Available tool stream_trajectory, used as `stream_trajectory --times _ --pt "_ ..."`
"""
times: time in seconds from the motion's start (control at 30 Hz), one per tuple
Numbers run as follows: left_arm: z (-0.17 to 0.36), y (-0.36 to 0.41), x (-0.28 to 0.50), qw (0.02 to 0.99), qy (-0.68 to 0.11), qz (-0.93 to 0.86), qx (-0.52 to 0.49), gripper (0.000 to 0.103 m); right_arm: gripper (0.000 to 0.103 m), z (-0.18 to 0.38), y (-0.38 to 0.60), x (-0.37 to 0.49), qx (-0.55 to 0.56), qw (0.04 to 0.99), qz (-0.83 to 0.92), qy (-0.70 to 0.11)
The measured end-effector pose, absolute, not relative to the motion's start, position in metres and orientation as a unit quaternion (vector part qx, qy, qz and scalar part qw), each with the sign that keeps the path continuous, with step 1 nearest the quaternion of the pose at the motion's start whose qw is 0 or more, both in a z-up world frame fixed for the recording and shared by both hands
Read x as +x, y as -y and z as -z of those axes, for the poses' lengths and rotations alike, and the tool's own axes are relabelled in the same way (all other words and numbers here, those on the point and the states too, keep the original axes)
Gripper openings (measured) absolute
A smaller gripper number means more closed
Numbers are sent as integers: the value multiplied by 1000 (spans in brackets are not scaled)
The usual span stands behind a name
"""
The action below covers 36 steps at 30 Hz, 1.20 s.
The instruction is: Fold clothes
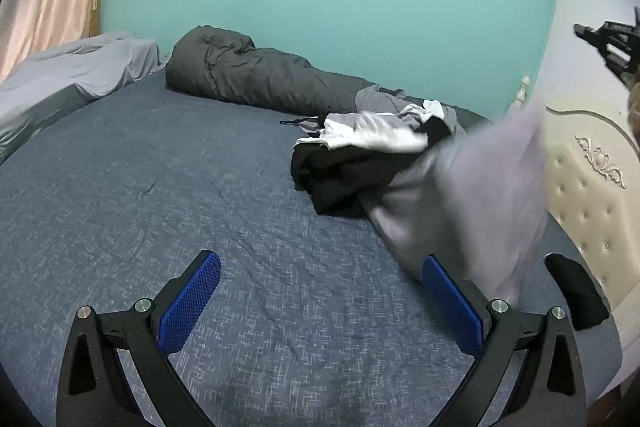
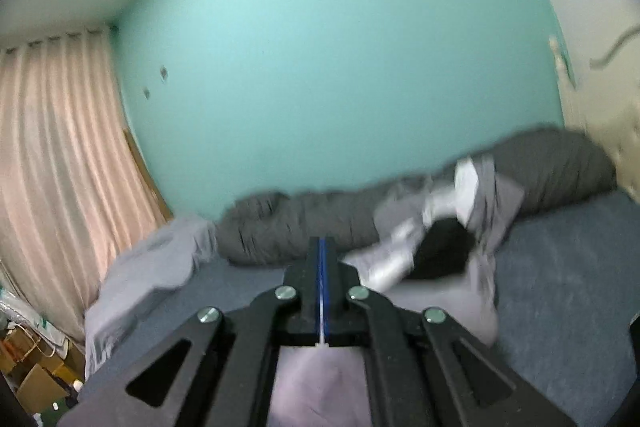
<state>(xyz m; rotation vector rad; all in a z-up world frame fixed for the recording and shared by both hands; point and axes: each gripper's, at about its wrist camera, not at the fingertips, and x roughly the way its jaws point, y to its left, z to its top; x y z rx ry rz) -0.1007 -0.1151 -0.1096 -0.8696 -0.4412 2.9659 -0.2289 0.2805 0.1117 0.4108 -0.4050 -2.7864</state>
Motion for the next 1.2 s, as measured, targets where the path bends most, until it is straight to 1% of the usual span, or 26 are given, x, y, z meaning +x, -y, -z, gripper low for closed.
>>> stream_trajectory --times 0.1,0.17,0.27,0.47,0.5,0.53,0.57,0.6,0.63,0.7,0.73,0.8,0.97,1.07,1.17,1.2 --pt "107 115 -95 12 152 -949 -278 103 0 -127 -279 -220 179 138 969 101" --pt "107 113 -93 14 150 -948 -280 103 0 -116 -280 -215 206 124 967 79" --pt "110 111 -90 17 144 -947 -286 103 0 -76 -283 -221 272 122 951 83" --pt "124 112 -98 13 138 -946 -294 103 2 12 -287 -237 356 97 924 98" --pt "127 112 -100 11 137 -946 -294 103 4 24 -286 -240 363 95 921 99" --pt "131 113 -104 9 137 -945 -296 103 11 36 -285 -244 373 91 918 97" --pt "136 113 -107 8 138 -945 -298 103 16 47 -286 -247 382 87 915 98" --pt "141 114 -111 7 139 -944 -300 103 24 57 -288 -251 391 87 911 102" --pt "146 114 -114 7 139 -943 -302 103 28 67 -289 -255 397 88 908 105" --pt "156 114 -121 5 139 -942 -306 103 31 85 -290 -265 408 88 902 108" --pt "161 114 -124 4 139 -941 -308 103 37 94 -290 -270 413 87 900 110" --pt "172 114 -131 4 140 -939 -313 103 45 106 -290 -278 419 89 896 116" --pt "190 114 -151 5 141 -935 -324 103 46 133 -293 -297 425 93 892 125" --pt "195 116 -164 2 148 -934 -325 103 46 143 -296 -308 415 99 893 144" --pt "198 118 -179 0 161 -932 -326 103 50 149 -299 -320 408 104 893 163" --pt "198 118 -187 1 160 -932 -326 103 53 150 -298 -328 407 105 893 163"
